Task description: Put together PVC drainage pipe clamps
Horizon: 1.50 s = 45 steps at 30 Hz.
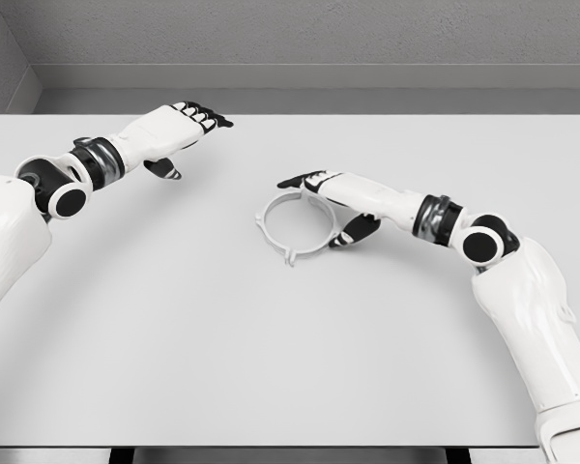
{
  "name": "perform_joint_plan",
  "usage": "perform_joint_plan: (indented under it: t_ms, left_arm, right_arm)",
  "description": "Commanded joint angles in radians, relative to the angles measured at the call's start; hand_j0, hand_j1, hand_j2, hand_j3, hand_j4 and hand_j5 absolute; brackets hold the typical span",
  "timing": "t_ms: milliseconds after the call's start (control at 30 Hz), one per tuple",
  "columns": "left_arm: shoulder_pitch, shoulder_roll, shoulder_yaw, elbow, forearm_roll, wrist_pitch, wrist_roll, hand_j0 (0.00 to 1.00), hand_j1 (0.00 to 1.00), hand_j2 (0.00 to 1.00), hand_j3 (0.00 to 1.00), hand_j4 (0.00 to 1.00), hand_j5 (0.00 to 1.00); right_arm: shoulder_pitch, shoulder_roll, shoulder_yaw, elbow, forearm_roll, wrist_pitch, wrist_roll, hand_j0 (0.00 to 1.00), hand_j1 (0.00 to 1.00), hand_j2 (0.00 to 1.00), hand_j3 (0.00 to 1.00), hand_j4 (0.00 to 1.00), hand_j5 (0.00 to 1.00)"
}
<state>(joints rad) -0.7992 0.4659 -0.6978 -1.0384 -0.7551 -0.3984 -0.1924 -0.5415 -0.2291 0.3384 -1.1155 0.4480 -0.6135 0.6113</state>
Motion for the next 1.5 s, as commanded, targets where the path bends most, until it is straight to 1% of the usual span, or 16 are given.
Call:
perform_joint_plan:
  t_ms: [0, 633, 1033, 1100, 1367, 1467]
  left_arm:
    - [0.0, 0.0, 0.001, 0.0, 0.003, 0.0, 0.001, 1.0, 1.0, 1.0, 1.0, 1.0, 1.0]
    - [-0.005, 0.013, 0.003, 0.009, 0.003, 0.0, 0.001, 1.0, 1.0, 1.0, 1.0, 1.0, 1.0]
    - [-0.003, 0.013, 0.006, 0.009, 0.003, 0.0, 0.001, 1.0, 1.0, 1.0, 1.0, 1.0, 1.0]
    - [-0.003, 0.013, 0.004, 0.011, 0.014, 0.0, 0.001, 1.0, 1.0, 1.0, 1.0, 1.0, 1.0]
    - [-0.003, 0.013, 0.006, 0.011, 0.014, 0.0, 0.001, 1.0, 1.0, 1.0, 1.0, 1.0, 1.0]
    - [-0.003, 0.013, 0.006, 0.011, 0.016, 0.0, 0.001, 1.0, 1.0, 1.0, 1.0, 1.0, 1.0]
  right_arm:
    - [0.0, 0.002, 0.001, 0.0, -0.008, 0.003, 0.0, 1.0, 1.0, 1.0, 1.0, 1.0, 1.0]
    - [-0.008, 0.002, 0.001, 0.006, -0.008, 0.003, 0.0, 1.0, 1.0, 1.0, 1.0, 1.0, 1.0]
    - [-0.006, -0.012, -0.005, 0.006, -0.009, 0.003, 0.0, 1.0, 1.0, 1.0, 1.0, 1.0, 1.0]
    - [-0.006, -0.03, -0.007, 0.008, -0.009, 0.003, 0.0, 1.0, 1.0, 1.0, 1.0, 1.0, 1.0]
    - [0.0, -0.033, -0.009, 0.002, -0.011, 0.003, 0.0, 1.0, 1.0, 1.0, 1.0, 1.0, 1.0]
    - [-0.003, -0.055, -0.012, 0.006, -0.011, 0.003, 0.0, 1.0, 1.0, 1.0, 1.0, 1.0, 1.0]
